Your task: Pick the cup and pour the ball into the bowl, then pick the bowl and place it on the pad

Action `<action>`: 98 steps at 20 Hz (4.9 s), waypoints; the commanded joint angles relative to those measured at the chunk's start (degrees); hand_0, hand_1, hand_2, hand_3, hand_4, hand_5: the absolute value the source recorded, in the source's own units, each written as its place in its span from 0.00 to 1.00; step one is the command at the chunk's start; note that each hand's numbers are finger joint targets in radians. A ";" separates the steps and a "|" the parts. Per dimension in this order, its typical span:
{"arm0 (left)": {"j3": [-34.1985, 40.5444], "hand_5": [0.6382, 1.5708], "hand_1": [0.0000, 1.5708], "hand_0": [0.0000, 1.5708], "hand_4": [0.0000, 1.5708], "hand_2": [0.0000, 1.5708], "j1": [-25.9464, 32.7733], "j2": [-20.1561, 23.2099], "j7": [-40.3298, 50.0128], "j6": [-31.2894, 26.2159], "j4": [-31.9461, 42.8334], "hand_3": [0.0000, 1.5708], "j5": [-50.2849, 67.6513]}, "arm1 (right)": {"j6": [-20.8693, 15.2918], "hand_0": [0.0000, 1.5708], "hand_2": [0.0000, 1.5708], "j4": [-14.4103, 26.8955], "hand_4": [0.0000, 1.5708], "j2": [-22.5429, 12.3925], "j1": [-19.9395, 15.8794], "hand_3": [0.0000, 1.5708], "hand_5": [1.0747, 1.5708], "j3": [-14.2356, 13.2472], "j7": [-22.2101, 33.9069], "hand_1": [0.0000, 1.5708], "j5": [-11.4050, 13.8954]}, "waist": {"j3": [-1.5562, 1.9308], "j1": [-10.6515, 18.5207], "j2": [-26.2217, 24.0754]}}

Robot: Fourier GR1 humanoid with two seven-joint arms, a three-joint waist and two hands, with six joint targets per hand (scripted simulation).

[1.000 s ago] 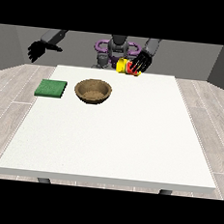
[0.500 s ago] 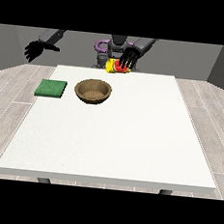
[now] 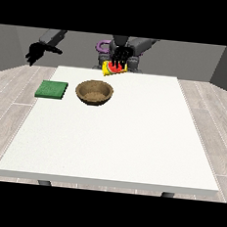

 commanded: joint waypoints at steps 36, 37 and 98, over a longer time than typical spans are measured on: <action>11.58 1.00 0.26 0.26 0.64 1.00 -4.87 3.76 -5.41 -13.72 -16.50 1.00 -0.95 | -1.98 0.00 0.00 5.85 0.31 0.46 -5.12 0.00 0.98 -1.91 5.28 0.00 -3.34 | -0.20 9.84 3.09; 13.31 1.00 0.18 0.18 0.64 1.00 -2.99 4.89 -6.77 -9.79 -16.83 1.00 0.80 | -3.68 0.00 0.00 4.65 0.31 1.23 -6.11 0.00 0.98 -2.25 3.34 0.00 -3.39 | -0.26 10.95 6.04; 33.40 1.00 0.00 0.00 0.00 0.00 7.97 4.67 -26.70 -22.80 -23.65 0.00 57.06 | -22.99 1.00 1.00 13.50 0.67 14.96 -12.73 1.00 0.96 5.39 10.50 1.00 0.40 | -0.05 11.79 13.98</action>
